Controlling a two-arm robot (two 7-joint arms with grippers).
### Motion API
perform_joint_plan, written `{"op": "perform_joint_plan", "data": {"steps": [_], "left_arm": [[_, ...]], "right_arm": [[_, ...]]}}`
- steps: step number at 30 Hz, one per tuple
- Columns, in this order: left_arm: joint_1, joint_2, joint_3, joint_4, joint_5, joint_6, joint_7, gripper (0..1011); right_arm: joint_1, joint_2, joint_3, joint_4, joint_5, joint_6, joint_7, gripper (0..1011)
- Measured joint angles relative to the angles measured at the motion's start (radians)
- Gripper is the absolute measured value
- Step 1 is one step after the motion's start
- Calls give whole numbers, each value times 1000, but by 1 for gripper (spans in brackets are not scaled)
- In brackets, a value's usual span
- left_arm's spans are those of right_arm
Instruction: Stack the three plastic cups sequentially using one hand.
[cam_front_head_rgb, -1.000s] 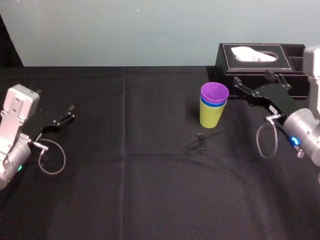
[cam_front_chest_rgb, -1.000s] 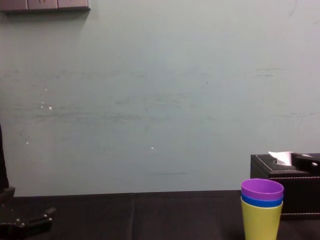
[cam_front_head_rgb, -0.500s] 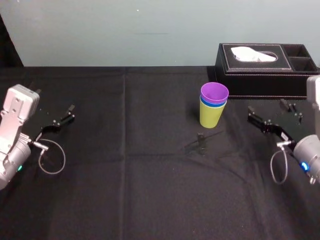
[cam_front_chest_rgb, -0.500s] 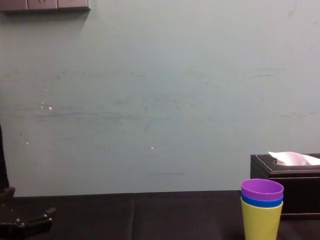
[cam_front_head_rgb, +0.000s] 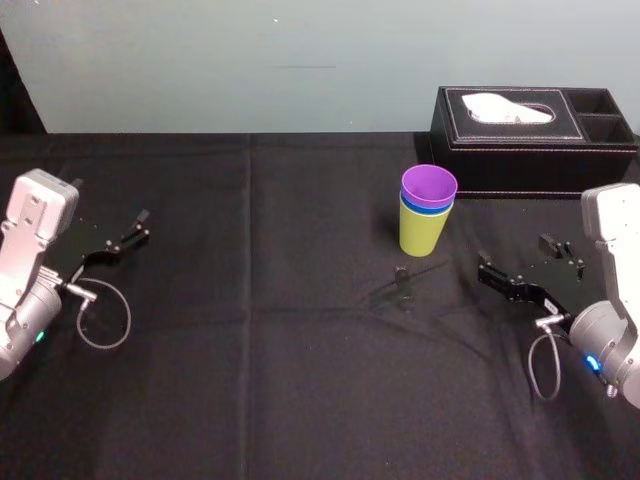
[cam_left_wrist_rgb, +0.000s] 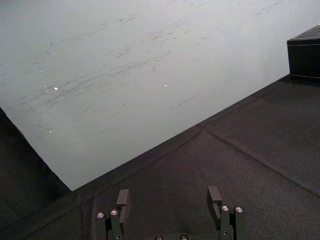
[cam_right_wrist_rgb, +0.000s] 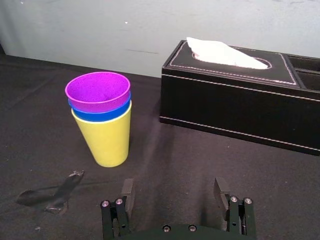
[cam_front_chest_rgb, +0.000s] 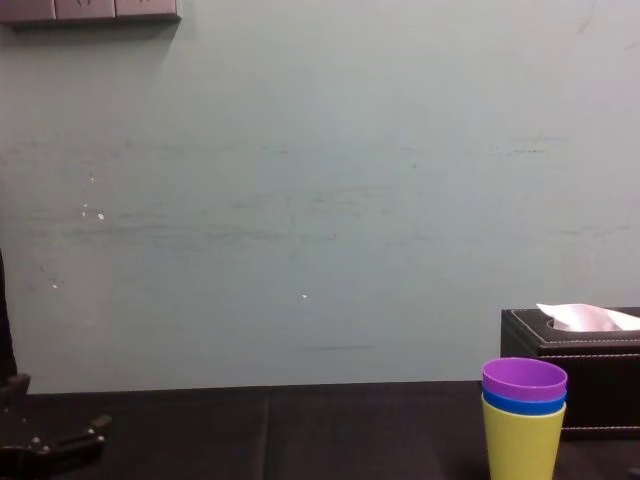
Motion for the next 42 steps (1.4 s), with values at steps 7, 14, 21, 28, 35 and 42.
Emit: {"op": "perform_joint_plan", "data": {"steps": [7, 14, 21, 28, 35, 42], "left_arm": [[0, 0, 0, 0, 0, 0, 0, 1011], [0, 0, 0, 0, 0, 0, 0, 1011], [0, 0, 0, 0, 0, 0, 0, 1011], [0, 0, 0, 0, 0, 0, 0, 1011], [0, 0, 0, 0, 0, 0, 0, 1011], [0, 0, 0, 0, 0, 0, 0, 1011]], "right_arm": [[1, -2, 0, 0, -3, 4, 10, 1003], [0, -2, -1, -1, -2, 3, 8, 1003], [0, -1, -1, -1, -2, 2, 7, 1003], [0, -1, -1, -2, -2, 1, 6, 1003], [0, -1, -1, -2, -1, 1, 5, 1003], [0, 0, -1, -2, -1, 1, 5, 1003]]}}
